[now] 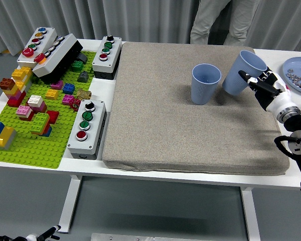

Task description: Pick cup pour cup place

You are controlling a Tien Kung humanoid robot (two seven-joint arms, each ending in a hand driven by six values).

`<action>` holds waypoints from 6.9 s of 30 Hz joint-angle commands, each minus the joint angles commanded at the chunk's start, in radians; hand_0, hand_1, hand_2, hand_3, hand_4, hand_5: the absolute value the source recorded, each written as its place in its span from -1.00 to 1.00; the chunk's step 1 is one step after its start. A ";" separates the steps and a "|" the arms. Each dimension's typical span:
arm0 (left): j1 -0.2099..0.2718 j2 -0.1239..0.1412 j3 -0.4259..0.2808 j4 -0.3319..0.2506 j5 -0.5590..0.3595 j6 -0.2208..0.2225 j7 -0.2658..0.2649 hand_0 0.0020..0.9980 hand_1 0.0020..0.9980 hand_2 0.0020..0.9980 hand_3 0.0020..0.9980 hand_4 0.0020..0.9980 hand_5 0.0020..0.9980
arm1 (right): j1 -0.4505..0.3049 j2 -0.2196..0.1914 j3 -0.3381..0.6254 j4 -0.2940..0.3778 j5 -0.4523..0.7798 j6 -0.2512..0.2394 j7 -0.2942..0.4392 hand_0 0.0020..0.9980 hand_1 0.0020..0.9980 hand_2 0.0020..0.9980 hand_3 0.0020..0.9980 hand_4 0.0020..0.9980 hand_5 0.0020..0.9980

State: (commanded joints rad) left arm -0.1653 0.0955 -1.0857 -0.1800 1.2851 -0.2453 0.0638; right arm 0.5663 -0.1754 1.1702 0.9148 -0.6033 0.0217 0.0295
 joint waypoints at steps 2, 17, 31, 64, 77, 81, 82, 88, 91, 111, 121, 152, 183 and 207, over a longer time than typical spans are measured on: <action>0.001 0.000 0.001 0.000 0.000 0.000 0.000 0.67 0.69 0.75 0.60 0.28 1.00 | -0.001 0.000 -0.004 0.004 -0.016 -0.008 0.002 0.64 0.35 0.09 0.10 0.15 -1.00; 0.001 0.000 0.006 0.000 -0.003 -0.001 0.000 0.67 0.69 0.75 0.60 0.28 1.00 | -0.012 0.003 -0.036 0.007 -0.086 -0.050 0.033 0.64 0.36 0.09 0.10 0.14 -1.00; -0.005 0.000 0.012 0.000 -0.007 -0.003 -0.001 0.67 0.69 0.75 0.60 0.28 1.00 | -0.038 0.023 -0.119 -0.043 -0.133 -0.102 0.175 0.63 0.36 0.09 0.09 0.13 -1.00; -0.001 0.000 0.012 0.000 -0.005 -0.003 0.000 0.67 0.69 0.74 0.60 0.28 1.00 | -0.043 0.020 -0.140 -0.071 -0.243 -0.064 0.194 0.76 0.70 0.70 0.79 0.45 -0.95; 0.003 0.000 0.014 0.000 -0.007 -0.002 0.000 0.67 0.69 0.74 0.60 0.28 1.00 | -0.039 0.013 -0.121 -0.068 -0.290 -0.038 0.174 0.83 0.79 0.90 0.85 0.48 -0.97; 0.003 -0.001 0.013 0.000 -0.007 -0.002 -0.001 0.67 0.69 0.74 0.60 0.28 1.00 | -0.037 0.009 -0.113 -0.067 -0.303 -0.030 0.168 0.86 0.81 0.94 0.88 0.49 -0.96; 0.003 -0.001 0.013 0.000 -0.007 -0.002 -0.001 0.67 0.69 0.74 0.60 0.28 1.00 | -0.037 0.009 -0.112 -0.066 -0.304 -0.028 0.167 0.86 0.81 0.94 0.88 0.49 -0.96; 0.001 -0.001 0.014 0.000 -0.007 -0.001 -0.001 0.67 0.69 0.74 0.60 0.28 1.00 | -0.034 0.003 -0.098 -0.063 -0.320 -0.017 0.158 0.90 0.82 0.97 0.90 0.52 -0.94; 0.001 -0.001 0.014 0.000 -0.008 -0.001 -0.002 0.67 0.69 0.74 0.60 0.28 1.00 | -0.034 0.001 -0.091 -0.059 -0.329 -0.012 0.152 0.91 0.84 0.98 0.92 0.54 -0.92; 0.000 -0.002 0.010 0.000 -0.004 -0.001 -0.002 0.67 0.69 0.74 0.60 0.29 1.00 | -0.040 -0.003 -0.066 -0.051 -0.357 0.024 0.128 0.95 0.88 1.00 0.95 0.59 -0.89; 0.002 -0.002 0.005 0.000 0.000 -0.001 -0.001 0.67 0.69 0.74 0.60 0.29 1.00 | -0.063 -0.015 -0.047 -0.021 -0.393 0.042 0.095 0.97 0.90 1.00 1.00 0.60 -0.87; 0.020 0.000 -0.023 0.000 0.013 0.000 -0.004 0.68 0.69 0.74 0.60 0.29 1.00 | -0.277 -0.134 0.064 0.254 -0.463 0.032 0.044 0.99 0.90 1.00 1.00 0.61 -0.84; 0.008 0.008 -0.064 0.000 0.024 0.013 -0.005 0.69 0.70 0.74 0.59 0.29 1.00 | 0.006 -0.203 0.218 0.218 -0.160 -0.186 0.131 0.83 0.68 0.72 0.65 0.36 0.25; 0.015 0.000 -0.046 0.000 -0.008 0.016 0.004 0.69 0.71 0.75 0.60 0.28 1.00 | 0.038 -0.147 0.210 0.144 -0.144 -0.179 0.080 0.91 0.71 0.79 0.75 0.48 1.00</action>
State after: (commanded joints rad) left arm -0.1502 0.0955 -1.1313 -0.1800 1.2775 -0.2294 0.0677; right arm 0.6041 -0.3220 1.3800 1.0590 -0.7470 -0.1574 0.1094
